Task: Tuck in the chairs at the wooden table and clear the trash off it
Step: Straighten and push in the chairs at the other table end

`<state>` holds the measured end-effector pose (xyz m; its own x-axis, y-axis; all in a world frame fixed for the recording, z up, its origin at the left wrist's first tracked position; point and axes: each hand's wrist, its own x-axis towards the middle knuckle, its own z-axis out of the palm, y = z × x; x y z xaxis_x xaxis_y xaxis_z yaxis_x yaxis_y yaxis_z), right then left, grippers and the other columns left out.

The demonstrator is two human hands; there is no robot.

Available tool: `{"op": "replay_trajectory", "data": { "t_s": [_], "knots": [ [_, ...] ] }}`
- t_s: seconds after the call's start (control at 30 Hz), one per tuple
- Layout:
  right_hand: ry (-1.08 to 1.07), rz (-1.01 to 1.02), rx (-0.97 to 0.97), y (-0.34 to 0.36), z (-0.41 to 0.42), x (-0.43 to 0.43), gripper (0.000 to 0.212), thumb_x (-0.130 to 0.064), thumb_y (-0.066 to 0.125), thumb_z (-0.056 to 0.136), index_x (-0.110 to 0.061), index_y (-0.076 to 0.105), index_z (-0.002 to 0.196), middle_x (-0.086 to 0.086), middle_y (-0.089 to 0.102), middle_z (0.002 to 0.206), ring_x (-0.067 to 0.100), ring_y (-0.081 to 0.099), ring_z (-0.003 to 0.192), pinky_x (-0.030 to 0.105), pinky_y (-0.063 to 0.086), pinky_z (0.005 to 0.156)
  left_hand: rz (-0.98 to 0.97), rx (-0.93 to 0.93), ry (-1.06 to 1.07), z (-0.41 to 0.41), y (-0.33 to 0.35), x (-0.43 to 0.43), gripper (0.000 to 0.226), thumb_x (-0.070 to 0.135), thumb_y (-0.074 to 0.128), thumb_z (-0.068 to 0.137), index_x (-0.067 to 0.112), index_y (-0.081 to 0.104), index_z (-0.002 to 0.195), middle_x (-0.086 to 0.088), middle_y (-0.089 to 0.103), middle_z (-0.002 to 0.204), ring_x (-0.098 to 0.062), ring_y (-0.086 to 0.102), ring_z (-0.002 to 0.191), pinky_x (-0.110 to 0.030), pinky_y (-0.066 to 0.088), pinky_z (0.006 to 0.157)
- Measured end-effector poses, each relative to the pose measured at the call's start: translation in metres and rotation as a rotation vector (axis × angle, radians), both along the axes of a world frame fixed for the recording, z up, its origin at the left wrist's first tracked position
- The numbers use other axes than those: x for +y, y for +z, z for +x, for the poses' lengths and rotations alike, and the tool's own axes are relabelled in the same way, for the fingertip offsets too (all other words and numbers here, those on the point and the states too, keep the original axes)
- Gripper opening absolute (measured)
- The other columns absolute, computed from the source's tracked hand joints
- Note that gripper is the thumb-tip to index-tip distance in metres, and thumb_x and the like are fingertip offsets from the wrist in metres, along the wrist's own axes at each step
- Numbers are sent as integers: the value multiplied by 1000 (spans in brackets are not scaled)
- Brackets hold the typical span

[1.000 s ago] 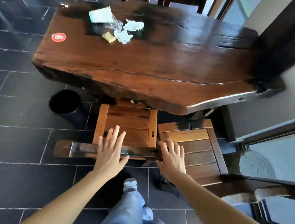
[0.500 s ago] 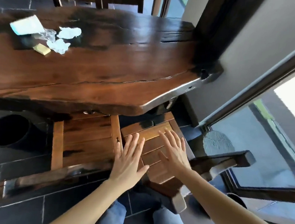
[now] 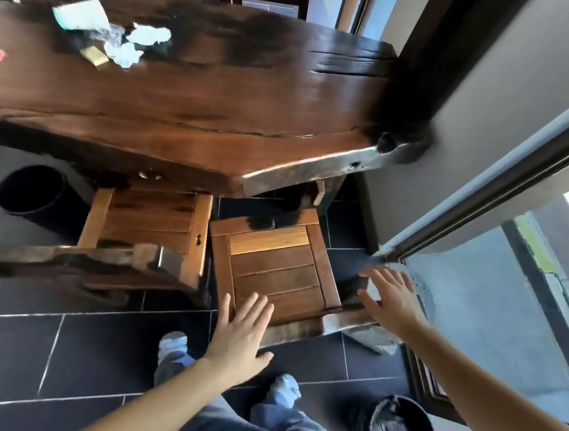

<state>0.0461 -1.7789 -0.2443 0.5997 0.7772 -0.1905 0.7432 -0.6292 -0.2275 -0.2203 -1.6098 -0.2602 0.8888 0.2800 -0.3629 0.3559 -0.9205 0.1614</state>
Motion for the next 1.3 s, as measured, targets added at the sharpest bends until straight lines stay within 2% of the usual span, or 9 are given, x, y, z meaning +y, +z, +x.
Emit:
{"op": "replay_trajectory", "data": {
  "t_s": [0.07,0.13,0.3,0.43,0.6,0.8,1.0,1.17,1.3],
  "knots": [
    [71,-24,32,0,5,-33,34,-47,50,85,-27,62,110,-5,63,115,21,53,115,39,30,106,23,0,19,-14,-5,-16,76,54,74,47,19,60,114,2,66,116,-21,58,113,-55,31,102],
    [203,-47,24,-4,6,-57,39,-53,47,78,-27,66,100,-6,65,107,20,57,110,34,29,104,14,32,25,-24,-6,-27,68,43,81,37,23,63,100,3,67,111,-20,60,103,-49,48,85],
    [-19,-132,34,-9,24,-70,70,-44,73,68,-29,45,130,3,40,144,30,33,133,49,24,110,66,-16,42,-20,4,-20,70,36,85,37,25,61,102,10,65,105,-14,55,94,-32,49,69],
    [-49,-168,105,-16,29,-72,76,-46,70,71,-36,25,132,6,21,150,30,28,135,47,39,101,99,57,-23,-18,10,-12,86,42,88,32,17,66,111,0,64,121,-18,58,107,-37,54,79],
    [22,-174,-26,-25,38,-76,71,-57,59,66,-31,33,127,12,34,147,34,38,131,53,36,103,146,157,-124,-17,7,-6,99,44,89,37,14,55,126,-9,44,143,-24,40,131,-53,34,102],
    [85,-134,-80,-27,49,-68,72,-57,65,66,-31,36,127,6,19,157,30,17,143,58,26,110,150,193,-149,-9,3,4,116,47,85,41,16,32,140,-8,-2,156,-25,6,142,-54,12,111],
    [60,-150,-39,-24,69,-33,77,-50,68,68,-24,38,134,7,19,157,29,20,142,55,31,107,237,229,-71,15,1,34,128,44,90,35,14,25,142,-10,23,152,-26,6,143,-51,-1,113],
    [16,-140,29,-24,71,-5,79,-49,71,70,-22,37,136,3,26,152,27,36,133,48,38,101,338,231,-104,34,8,65,103,35,68,77,16,-5,146,-6,-26,149,-25,-19,141,-51,-14,109],
    [-18,-113,53,-24,69,14,73,-50,68,71,-23,37,131,0,34,137,25,46,118,44,44,91,375,305,-107,45,12,92,94,33,63,82,17,-4,146,-8,-16,156,-26,-17,142,-53,-13,110]
  ]
}}
